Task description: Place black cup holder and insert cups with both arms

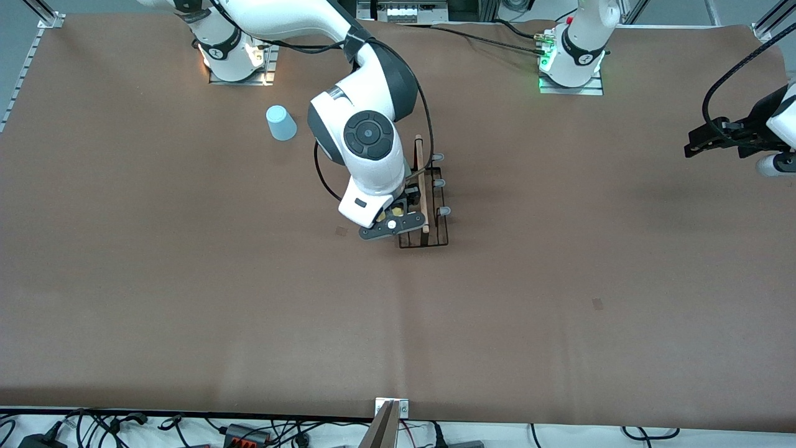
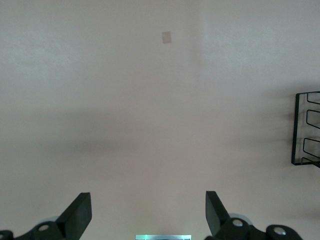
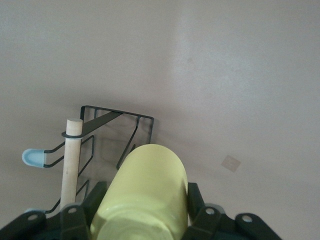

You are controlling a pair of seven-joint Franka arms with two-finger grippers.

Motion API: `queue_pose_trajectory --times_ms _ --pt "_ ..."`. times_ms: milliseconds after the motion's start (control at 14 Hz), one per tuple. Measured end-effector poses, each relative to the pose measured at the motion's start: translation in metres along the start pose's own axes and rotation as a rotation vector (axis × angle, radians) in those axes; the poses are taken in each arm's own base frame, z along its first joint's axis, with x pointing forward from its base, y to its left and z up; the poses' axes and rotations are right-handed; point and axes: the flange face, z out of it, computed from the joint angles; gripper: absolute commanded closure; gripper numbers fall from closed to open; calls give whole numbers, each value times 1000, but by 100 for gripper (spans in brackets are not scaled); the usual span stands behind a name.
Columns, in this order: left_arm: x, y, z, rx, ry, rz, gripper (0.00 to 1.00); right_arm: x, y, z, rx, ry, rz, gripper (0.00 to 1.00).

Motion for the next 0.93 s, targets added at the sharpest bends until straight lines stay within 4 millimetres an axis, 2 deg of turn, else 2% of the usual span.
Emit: queue_pose_trajectory --times_ms 929 --pt "0 0 0 0 0 2 0 1 -10 43 1 -26 -3 62"
